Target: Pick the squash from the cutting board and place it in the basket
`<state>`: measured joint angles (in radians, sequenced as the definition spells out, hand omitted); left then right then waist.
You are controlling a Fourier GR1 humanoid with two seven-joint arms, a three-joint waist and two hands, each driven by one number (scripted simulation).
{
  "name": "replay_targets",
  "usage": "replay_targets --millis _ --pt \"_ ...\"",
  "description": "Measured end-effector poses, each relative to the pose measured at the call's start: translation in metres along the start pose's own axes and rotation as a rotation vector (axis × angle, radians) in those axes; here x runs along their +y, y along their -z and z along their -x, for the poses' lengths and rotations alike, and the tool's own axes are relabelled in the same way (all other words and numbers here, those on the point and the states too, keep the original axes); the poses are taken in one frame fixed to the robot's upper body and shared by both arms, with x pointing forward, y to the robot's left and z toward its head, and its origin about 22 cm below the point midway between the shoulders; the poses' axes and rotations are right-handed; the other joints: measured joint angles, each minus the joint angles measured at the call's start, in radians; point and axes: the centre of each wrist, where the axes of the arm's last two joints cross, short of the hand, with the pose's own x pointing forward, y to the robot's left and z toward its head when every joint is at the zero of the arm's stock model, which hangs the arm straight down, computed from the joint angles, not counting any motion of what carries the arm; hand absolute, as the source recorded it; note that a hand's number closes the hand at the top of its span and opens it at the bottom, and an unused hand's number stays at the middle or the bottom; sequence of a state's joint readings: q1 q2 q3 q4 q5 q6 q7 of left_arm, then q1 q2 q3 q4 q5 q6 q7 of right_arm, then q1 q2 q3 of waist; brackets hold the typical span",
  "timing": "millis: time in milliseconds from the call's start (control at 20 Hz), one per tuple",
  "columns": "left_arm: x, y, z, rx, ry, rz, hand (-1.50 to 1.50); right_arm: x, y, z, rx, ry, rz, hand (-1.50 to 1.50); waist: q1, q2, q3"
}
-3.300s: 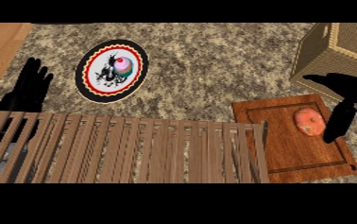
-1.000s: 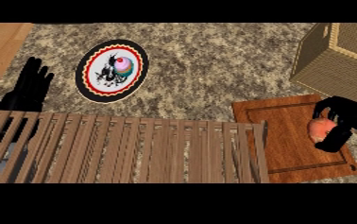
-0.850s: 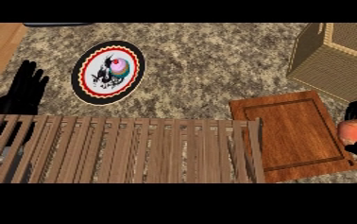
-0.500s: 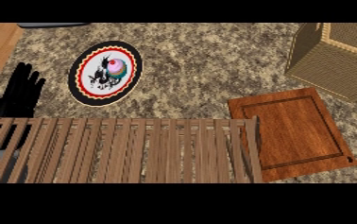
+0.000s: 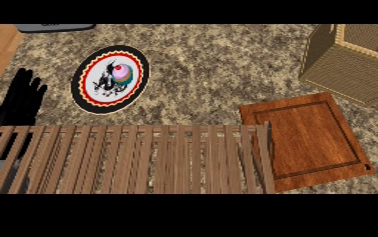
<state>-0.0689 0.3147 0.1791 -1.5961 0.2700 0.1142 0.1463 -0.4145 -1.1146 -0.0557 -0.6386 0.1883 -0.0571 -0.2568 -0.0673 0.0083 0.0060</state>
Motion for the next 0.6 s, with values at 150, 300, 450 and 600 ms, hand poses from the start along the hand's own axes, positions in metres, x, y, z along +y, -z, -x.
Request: replay_targets --millis 150,300,450,600 --pt "-0.002 0.001 -0.001 0.0 -0.006 0.009 0.0 -0.02 0.006 -0.006 -0.084 0.156 0.089 1.5 0.005 0.0 -0.002" --pt "-0.006 0.003 -0.002 -0.014 -0.003 0.024 0.0 -0.046 0.009 -0.009 -0.164 0.245 0.155 1.5 0.019 0.003 -0.005" --pt "-0.01 0.005 -0.004 -0.023 0.001 0.036 0.0 -0.07 0.011 -0.014 -0.237 0.307 0.168 1.5 0.033 0.006 -0.008" --pt "-0.015 0.009 -0.005 -0.028 0.003 0.056 0.0 -0.09 0.013 -0.021 -0.29 0.365 0.161 1.5 0.049 0.008 -0.01"
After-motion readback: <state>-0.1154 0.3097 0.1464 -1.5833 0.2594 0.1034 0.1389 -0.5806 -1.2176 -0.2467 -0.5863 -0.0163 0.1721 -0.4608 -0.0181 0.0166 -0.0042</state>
